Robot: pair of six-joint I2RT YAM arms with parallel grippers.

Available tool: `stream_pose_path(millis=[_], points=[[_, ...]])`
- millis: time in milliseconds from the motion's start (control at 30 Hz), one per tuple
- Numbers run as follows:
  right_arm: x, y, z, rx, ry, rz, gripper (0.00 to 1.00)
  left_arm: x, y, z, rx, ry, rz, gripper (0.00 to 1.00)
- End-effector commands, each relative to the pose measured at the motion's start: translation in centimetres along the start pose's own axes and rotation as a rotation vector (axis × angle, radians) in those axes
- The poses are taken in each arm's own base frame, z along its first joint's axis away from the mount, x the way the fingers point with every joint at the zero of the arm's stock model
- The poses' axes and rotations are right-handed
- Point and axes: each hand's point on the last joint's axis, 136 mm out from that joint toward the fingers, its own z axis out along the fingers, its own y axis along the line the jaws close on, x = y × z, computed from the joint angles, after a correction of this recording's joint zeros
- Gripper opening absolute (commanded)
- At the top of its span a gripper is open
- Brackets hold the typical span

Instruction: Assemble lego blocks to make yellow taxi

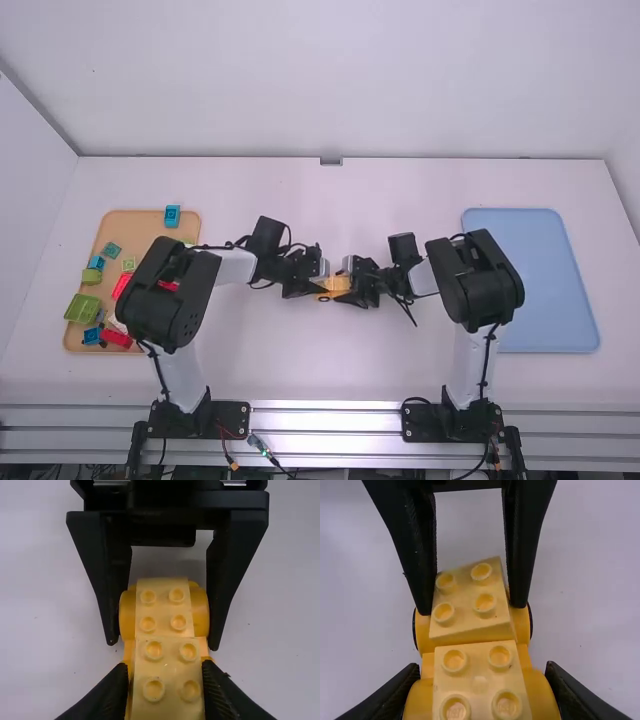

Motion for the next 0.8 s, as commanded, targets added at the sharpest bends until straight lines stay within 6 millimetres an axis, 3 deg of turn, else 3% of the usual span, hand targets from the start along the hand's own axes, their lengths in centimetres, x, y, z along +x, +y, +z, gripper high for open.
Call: stream_pose_path(millis=[0,300,467,633,767], points=[[0.54,-0.13,0.08,0.003,0.014,0.022,0.55,0.64,-1.0,0.5,0.026,0.013,-0.018,0.43],[0.58,-0.17,0.03,0.005,0.015,0.024,0.55,0.63,-0.97,0.48,0.025,0.012,-0.018,0.51],[0.59,-0.18,0.03,0.005,0.015,0.024,0.55,0.53,-1.07,0.51,0.029,0.007,-0.018,0.23],[0.54,-0.12,0.09,0.003,0.015,0.022,0.55,0.49,-1.0,0.51,0.027,0.005,-0.043,0.2],[0.56,-0.13,0.07,0.003,0.015,0.023,0.56,0.34,-0.73,0.52,0.017,0.001,-0.104,0.27]])
